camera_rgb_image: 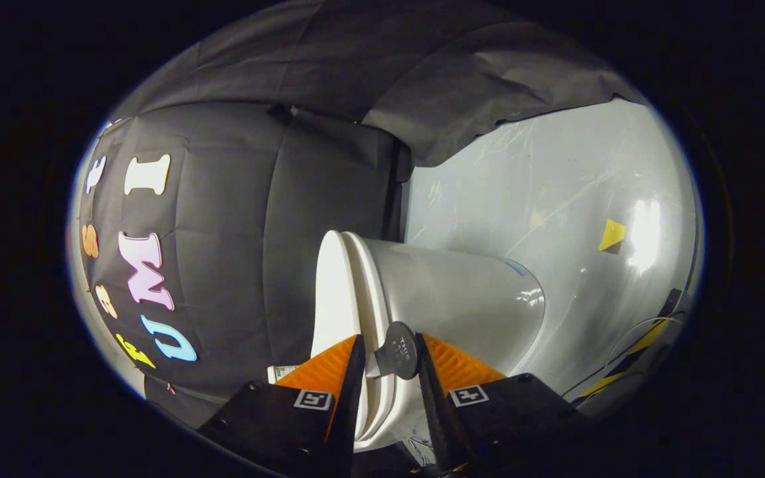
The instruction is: Open the toilet lid.
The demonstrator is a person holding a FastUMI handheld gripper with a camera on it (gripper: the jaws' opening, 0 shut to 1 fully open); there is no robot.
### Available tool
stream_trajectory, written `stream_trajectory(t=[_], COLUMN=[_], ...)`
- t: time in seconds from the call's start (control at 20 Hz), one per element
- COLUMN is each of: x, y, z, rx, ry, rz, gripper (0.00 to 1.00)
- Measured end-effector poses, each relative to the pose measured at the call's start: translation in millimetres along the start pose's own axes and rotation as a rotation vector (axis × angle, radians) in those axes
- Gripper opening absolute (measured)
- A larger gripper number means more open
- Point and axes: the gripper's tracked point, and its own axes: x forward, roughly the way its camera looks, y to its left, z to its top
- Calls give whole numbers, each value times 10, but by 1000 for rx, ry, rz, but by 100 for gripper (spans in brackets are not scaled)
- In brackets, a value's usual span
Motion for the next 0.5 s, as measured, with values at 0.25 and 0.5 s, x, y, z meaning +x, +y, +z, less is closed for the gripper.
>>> stream_trajectory(t=[0.25,0.5], x=[-33,-16], y=[-30,17], z=[62,63], rx=[34,34], ry=[-31,-44], rz=[-2,23], gripper=[20,5])
